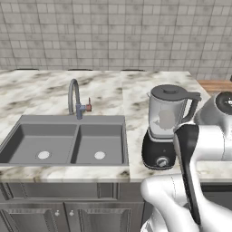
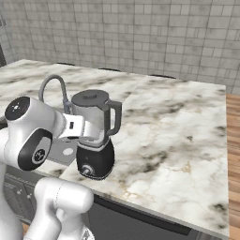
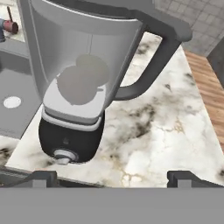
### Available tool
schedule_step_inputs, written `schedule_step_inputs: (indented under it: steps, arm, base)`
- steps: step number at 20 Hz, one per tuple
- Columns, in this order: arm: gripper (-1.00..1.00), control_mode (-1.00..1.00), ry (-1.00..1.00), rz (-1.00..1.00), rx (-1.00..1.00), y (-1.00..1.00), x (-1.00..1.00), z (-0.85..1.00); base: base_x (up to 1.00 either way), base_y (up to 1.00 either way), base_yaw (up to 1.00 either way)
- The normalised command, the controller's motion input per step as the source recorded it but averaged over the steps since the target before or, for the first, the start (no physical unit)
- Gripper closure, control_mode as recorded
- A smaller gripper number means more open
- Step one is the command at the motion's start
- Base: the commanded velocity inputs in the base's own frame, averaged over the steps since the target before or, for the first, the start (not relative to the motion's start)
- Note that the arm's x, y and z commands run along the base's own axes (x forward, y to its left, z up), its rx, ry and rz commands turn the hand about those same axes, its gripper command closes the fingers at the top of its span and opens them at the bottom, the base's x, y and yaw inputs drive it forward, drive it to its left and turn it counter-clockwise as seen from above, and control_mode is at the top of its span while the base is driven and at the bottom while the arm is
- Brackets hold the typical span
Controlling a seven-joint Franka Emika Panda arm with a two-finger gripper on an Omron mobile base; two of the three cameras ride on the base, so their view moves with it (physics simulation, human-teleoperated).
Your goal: Grab the lemon and onion from the fridge, place them in the blender, close the lid, and turn on the blender to create a marinade.
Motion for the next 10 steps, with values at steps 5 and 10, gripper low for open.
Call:
schedule_step_inputs:
  steps: [5, 10]
  arm:
    - [-1.00, -1.00, 0.00, -0.16, -0.05, 0.03, 0.00, -0.37]
    - [-1.00, -1.00, 0.02, -0.12, -0.04, 0.01, 0.00, -0.42]
  base:
    - [0.00, 0.00, 0.00]
    - [0.00, 0.00, 0.00]
